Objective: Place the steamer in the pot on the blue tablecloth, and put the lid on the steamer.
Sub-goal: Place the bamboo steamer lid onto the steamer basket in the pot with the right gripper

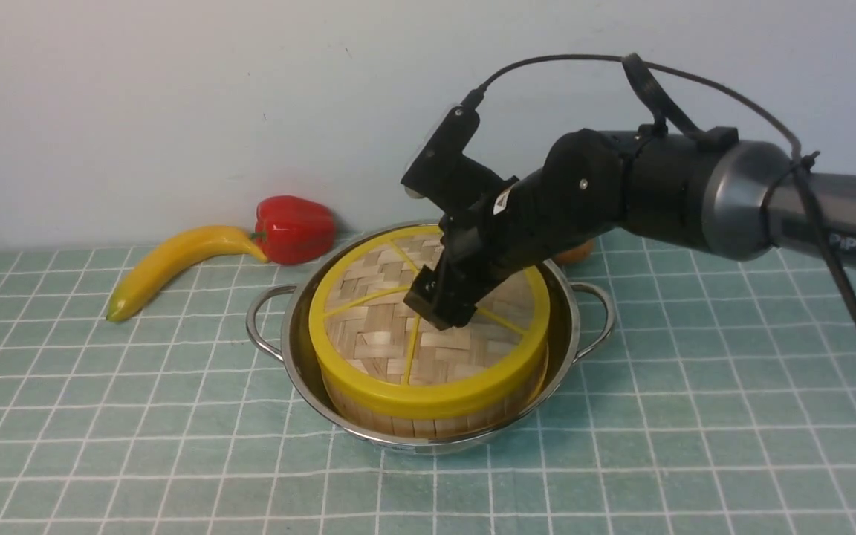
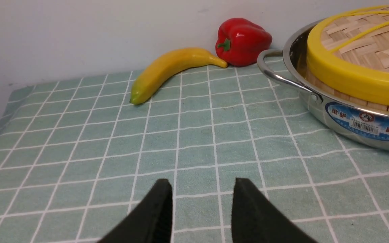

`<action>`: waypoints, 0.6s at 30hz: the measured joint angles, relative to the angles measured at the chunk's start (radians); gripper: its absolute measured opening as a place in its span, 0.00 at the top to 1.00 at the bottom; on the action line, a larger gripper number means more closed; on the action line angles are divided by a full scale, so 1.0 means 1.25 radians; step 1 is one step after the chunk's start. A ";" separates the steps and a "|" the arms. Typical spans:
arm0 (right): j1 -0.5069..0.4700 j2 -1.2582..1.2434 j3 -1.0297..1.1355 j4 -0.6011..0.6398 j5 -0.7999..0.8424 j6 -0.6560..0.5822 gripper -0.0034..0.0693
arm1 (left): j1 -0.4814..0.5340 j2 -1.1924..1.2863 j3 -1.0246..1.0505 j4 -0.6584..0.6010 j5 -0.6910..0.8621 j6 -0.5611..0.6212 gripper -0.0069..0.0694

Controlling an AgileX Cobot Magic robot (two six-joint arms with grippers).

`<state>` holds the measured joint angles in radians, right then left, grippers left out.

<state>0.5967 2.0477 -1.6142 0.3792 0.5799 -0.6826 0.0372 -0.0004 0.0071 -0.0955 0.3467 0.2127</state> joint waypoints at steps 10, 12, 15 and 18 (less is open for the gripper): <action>0.000 -0.200 0.000 -0.074 -0.011 0.235 0.80 | 0.000 0.000 0.000 0.000 0.000 0.000 0.59; 0.000 -0.228 0.000 -0.081 -0.009 0.275 0.93 | 0.000 0.000 0.000 0.000 0.000 0.000 0.59; 0.000 -0.272 0.000 -0.084 -0.006 0.343 0.97 | 0.000 0.000 0.000 0.000 0.000 0.000 0.59; 0.000 -0.292 0.000 -0.084 -0.006 0.375 0.97 | 0.000 0.000 0.000 0.000 0.000 0.000 0.59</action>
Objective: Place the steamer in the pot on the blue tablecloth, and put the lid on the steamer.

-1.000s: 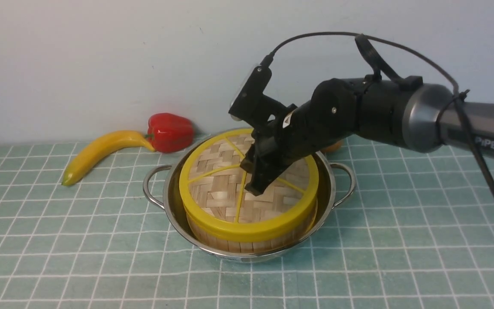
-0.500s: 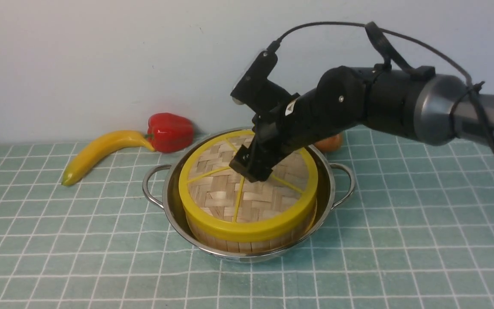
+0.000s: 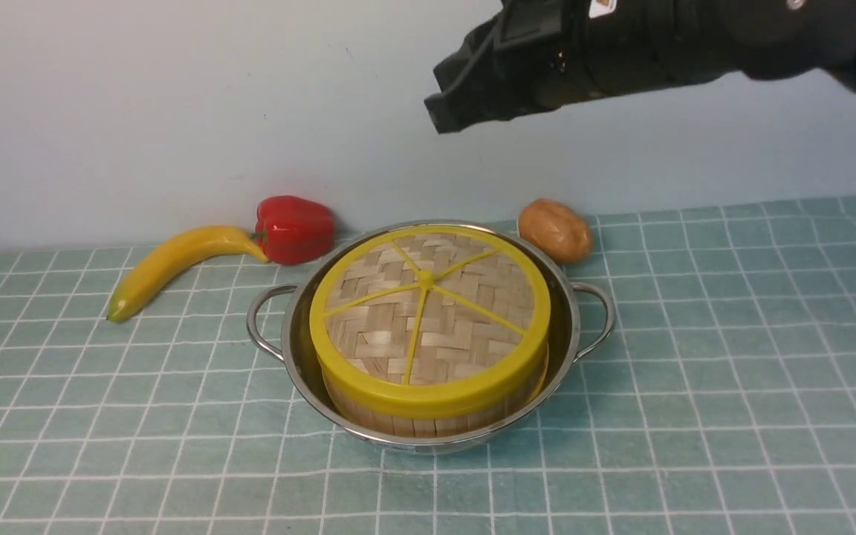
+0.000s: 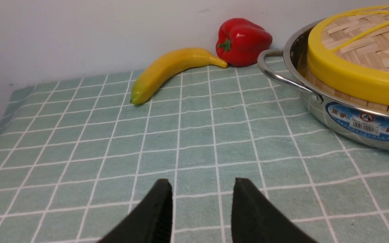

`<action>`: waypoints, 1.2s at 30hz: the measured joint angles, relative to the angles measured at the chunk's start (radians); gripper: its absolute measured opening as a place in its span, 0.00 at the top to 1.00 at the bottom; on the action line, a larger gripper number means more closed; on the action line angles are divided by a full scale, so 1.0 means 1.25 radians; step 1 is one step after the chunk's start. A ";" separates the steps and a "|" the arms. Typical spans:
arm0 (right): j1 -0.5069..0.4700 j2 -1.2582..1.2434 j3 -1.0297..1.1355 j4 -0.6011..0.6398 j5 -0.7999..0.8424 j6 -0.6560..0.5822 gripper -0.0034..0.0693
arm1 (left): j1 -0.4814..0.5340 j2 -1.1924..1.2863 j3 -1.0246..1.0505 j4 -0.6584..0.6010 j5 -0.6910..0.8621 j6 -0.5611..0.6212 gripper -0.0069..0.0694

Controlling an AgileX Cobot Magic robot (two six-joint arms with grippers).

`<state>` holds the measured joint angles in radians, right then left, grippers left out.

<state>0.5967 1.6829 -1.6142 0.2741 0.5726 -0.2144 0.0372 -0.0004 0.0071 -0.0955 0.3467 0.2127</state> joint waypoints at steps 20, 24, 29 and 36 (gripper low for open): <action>-0.087 -0.390 0.370 -0.202 -0.052 0.183 0.94 | 0.000 0.000 0.000 0.000 0.000 0.000 0.59; -0.208 -0.625 0.575 -0.242 -0.139 0.265 0.92 | 0.000 0.000 0.000 0.000 0.000 0.000 0.59; -0.359 -0.863 0.788 -0.277 -0.150 0.284 0.90 | 0.000 0.000 0.000 0.000 0.000 0.000 0.59; -0.456 -1.090 1.010 -0.303 -0.174 0.298 0.87 | 0.000 0.000 0.000 0.000 0.000 0.000 0.59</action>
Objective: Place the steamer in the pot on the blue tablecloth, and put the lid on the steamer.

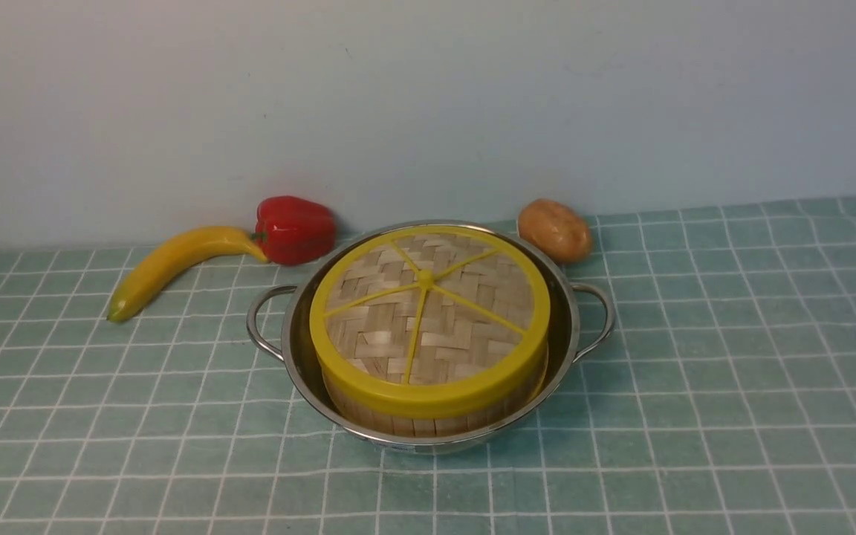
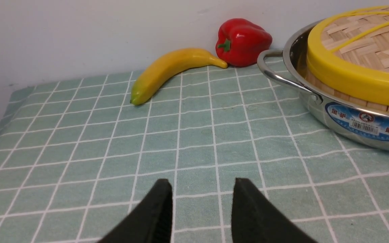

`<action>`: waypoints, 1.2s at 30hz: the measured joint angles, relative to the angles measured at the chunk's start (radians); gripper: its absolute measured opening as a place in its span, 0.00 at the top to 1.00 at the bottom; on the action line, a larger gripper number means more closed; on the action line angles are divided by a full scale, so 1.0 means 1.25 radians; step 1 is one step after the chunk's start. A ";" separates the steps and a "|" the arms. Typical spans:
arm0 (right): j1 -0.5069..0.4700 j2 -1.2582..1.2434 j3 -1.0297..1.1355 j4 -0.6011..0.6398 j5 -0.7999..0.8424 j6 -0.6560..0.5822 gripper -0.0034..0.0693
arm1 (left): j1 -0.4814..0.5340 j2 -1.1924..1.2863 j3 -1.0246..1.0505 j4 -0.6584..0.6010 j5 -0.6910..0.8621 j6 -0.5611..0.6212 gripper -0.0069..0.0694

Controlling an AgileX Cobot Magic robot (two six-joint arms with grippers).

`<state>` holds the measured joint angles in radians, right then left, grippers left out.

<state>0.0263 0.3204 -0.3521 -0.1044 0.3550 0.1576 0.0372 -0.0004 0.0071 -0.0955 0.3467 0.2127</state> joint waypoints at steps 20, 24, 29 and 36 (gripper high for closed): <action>-0.001 -0.247 0.288 0.022 -0.042 0.036 0.81 | 0.000 0.000 0.000 0.000 0.000 0.000 0.59; -0.001 -0.247 0.288 0.024 -0.026 0.036 0.79 | 0.000 0.000 0.000 0.000 0.000 0.000 0.59; -0.001 -0.247 0.288 0.043 -0.025 0.036 0.78 | 0.000 0.000 0.000 0.000 0.000 0.000 0.59; -0.001 -0.252 0.289 0.044 -0.023 0.036 0.75 | 0.000 0.000 0.000 0.000 0.000 0.000 0.59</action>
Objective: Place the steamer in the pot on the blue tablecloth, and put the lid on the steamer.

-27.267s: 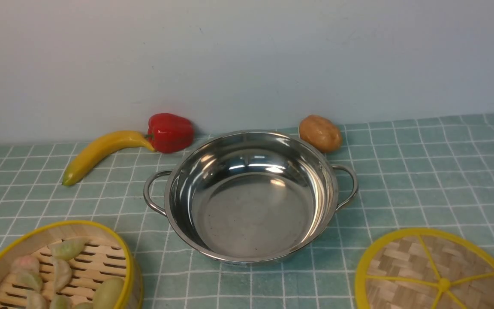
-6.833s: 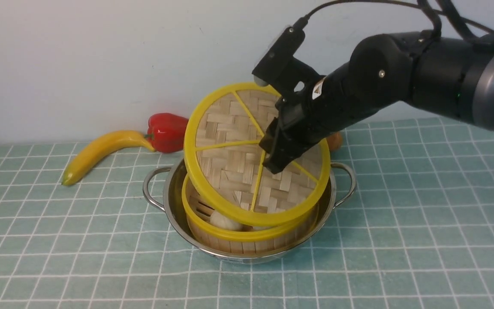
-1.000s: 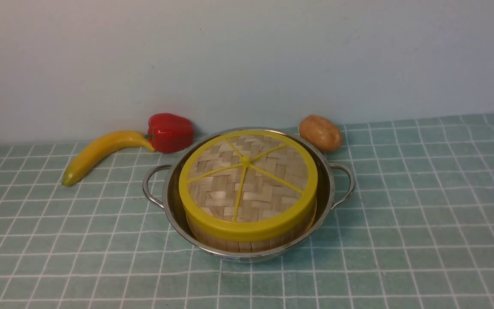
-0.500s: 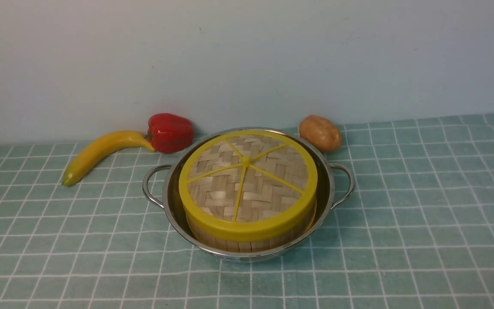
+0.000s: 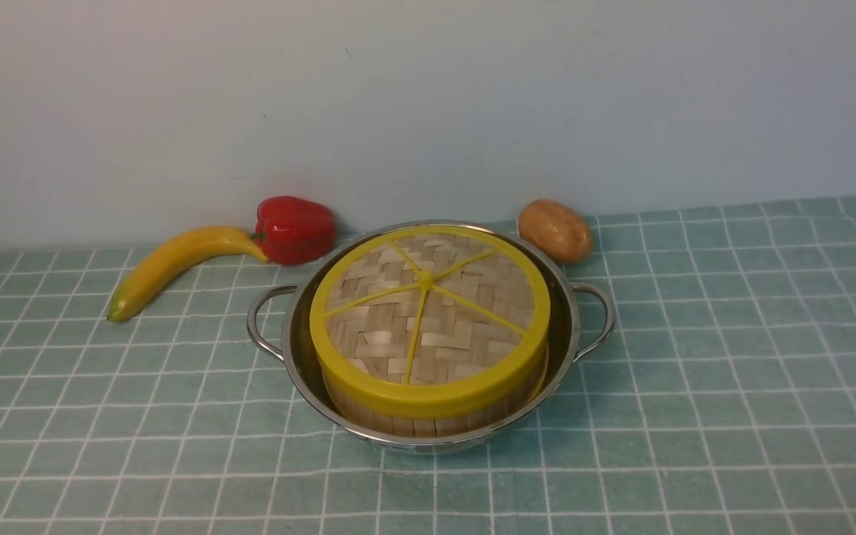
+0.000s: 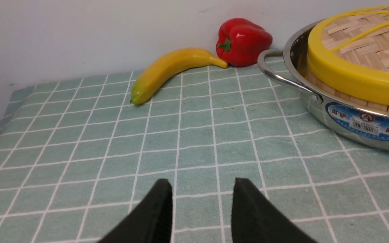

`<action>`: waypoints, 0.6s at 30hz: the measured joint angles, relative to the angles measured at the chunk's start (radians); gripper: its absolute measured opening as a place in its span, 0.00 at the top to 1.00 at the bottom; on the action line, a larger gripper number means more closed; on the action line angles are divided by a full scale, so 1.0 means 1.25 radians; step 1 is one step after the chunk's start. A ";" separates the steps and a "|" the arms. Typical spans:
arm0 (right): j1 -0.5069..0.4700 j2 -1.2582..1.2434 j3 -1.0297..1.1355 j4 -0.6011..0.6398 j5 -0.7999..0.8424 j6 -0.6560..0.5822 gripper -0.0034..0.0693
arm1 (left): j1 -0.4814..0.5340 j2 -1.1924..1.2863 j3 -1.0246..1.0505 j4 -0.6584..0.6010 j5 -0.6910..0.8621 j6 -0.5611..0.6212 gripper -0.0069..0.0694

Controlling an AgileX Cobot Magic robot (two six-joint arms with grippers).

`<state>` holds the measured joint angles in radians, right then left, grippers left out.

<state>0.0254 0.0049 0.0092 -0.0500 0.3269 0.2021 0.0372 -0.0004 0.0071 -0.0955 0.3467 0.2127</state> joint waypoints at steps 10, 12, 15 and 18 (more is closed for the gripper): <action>0.000 0.000 0.000 0.040 0.000 0.000 0.72 | 0.000 0.000 0.000 0.000 0.000 0.000 0.59; 0.000 0.000 0.000 0.045 0.000 0.000 0.71 | 0.000 0.000 0.000 0.000 0.000 0.000 0.59; 0.000 0.000 0.000 0.048 0.000 0.000 0.70 | 0.000 0.000 0.000 0.000 0.000 0.000 0.59; 0.000 0.000 0.000 0.048 0.000 0.000 0.69 | 0.000 0.000 0.000 0.000 0.000 0.000 0.59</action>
<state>0.0254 0.0049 0.0092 0.0105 0.3271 0.2021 0.0372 -0.0004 0.0071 -0.0955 0.3467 0.2127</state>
